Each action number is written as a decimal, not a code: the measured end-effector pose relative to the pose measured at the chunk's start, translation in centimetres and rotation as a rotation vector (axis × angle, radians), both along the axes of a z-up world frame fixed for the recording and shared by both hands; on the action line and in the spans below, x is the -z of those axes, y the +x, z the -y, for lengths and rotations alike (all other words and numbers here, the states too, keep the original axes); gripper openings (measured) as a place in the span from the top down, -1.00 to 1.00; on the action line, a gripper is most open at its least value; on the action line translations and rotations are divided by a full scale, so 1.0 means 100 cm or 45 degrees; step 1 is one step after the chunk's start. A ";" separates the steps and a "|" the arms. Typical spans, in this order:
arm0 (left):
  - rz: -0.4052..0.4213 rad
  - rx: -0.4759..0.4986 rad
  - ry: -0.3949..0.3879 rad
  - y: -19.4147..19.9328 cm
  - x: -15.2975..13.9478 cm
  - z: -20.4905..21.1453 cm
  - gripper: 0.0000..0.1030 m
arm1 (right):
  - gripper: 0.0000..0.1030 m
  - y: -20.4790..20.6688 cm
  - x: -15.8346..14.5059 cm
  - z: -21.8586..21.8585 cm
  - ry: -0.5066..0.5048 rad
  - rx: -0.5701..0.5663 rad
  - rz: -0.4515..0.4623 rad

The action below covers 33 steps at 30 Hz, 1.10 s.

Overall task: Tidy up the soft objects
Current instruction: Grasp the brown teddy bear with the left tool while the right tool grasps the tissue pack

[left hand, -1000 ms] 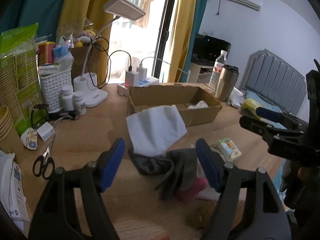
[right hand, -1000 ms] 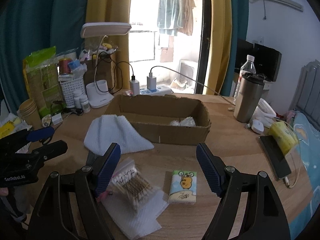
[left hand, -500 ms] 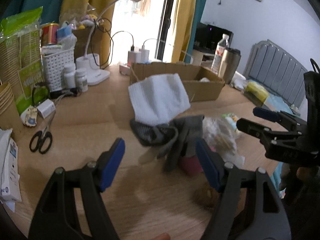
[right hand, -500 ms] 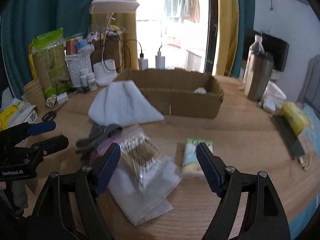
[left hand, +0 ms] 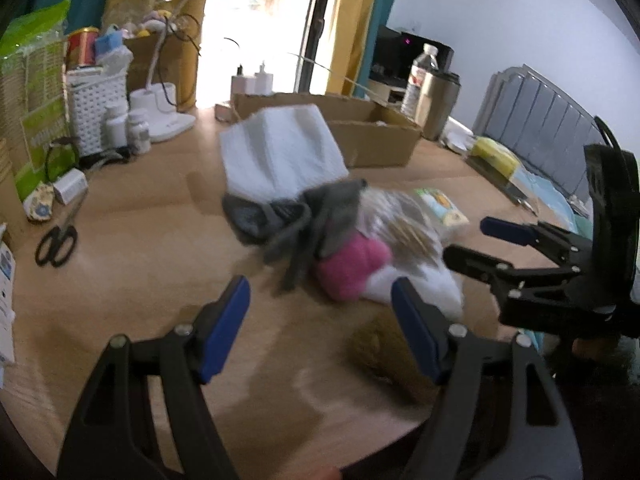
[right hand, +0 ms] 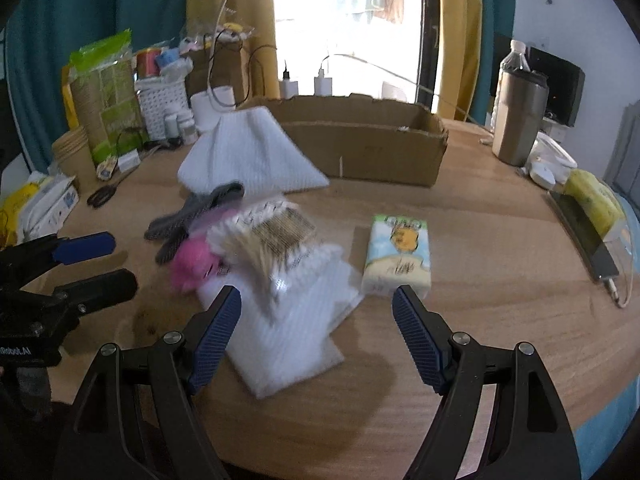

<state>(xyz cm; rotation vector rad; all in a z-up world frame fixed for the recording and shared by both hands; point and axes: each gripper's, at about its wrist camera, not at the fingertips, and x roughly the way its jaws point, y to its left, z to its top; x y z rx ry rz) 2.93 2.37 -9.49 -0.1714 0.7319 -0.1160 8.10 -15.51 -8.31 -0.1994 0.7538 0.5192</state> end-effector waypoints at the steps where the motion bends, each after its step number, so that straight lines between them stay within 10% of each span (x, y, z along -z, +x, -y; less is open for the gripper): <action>1: -0.008 0.009 0.001 0.000 0.001 0.003 -0.45 | -0.57 -0.002 0.002 0.000 -0.007 -0.006 -0.004; 19: -0.133 0.157 0.036 0.002 0.022 0.048 -0.43 | -0.57 0.003 -0.002 0.019 -0.005 0.053 0.011; 27: -0.118 0.225 -0.059 -0.002 0.024 0.045 0.26 | -0.57 0.019 -0.004 0.021 -0.023 0.063 0.033; 33: -0.075 0.197 -0.113 -0.006 0.016 0.032 0.36 | -0.57 0.038 0.002 0.027 -0.011 0.113 0.016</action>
